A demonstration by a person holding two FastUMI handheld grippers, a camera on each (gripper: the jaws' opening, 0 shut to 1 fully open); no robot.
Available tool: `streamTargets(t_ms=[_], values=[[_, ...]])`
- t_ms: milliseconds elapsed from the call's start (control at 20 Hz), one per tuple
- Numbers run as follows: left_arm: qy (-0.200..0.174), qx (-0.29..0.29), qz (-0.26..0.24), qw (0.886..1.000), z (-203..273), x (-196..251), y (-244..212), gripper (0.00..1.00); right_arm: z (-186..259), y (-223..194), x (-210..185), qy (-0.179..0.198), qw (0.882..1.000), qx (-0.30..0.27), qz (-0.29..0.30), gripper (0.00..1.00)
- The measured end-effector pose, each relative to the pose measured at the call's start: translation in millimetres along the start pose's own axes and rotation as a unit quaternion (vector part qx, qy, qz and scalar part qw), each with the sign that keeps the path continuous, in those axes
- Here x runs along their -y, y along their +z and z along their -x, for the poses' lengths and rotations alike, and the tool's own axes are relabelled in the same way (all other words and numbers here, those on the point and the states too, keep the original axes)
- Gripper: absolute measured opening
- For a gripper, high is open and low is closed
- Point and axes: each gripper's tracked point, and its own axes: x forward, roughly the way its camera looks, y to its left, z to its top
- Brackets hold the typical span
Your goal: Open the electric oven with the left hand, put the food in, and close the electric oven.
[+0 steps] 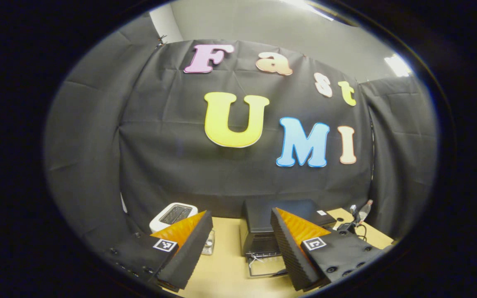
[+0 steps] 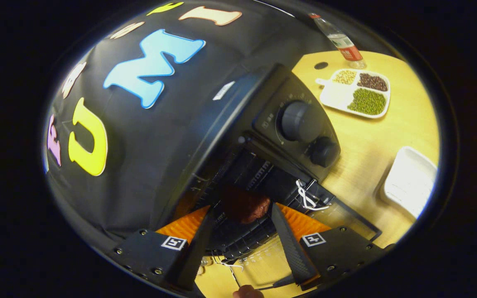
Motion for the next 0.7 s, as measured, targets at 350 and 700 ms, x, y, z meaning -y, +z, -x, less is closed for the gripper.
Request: streamTargets(t_ms=[350,700], values=[[-0.021,0.0,0.003,1.0,-8,42,-13,0.96,83,48,-8,0.008,0.986,0.033,0.163,0.86],[-0.019,-0.017,-0.017,1.0,-11,91,-34,0.96,191,135,-17,0.013,0.948,0.145,0.283,0.86]])
